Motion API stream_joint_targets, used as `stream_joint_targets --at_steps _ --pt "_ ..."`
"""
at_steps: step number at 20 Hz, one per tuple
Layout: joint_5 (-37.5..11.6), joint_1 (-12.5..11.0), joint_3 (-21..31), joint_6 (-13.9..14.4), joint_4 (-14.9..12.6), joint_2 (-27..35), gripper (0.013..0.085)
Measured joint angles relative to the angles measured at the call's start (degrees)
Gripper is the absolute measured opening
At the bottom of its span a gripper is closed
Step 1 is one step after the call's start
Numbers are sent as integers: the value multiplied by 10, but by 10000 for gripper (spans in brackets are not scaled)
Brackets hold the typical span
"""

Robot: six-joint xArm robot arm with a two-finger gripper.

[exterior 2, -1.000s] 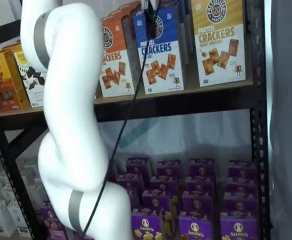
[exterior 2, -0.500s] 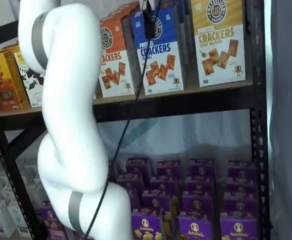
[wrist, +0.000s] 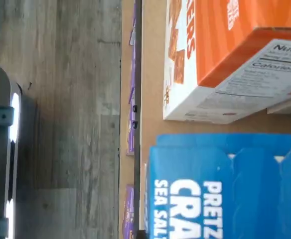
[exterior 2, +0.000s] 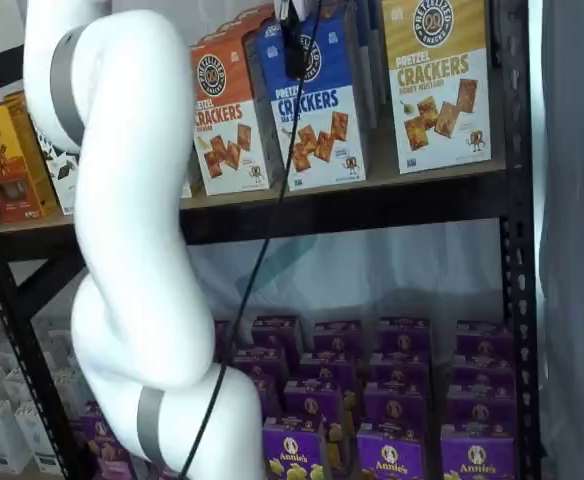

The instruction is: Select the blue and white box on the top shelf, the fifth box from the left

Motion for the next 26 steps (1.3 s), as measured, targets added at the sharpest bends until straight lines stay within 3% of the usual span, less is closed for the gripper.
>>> stream_joint_targets --at_steps 2,11,18,26 --pt "2 -2 1 0 3 -2 570" --pt "29 -5 -24 1 7 8 570" --pt "48 -4 -39 0 -5 8 570" --pt "65 -9 -8 -6 -12 -29 570"
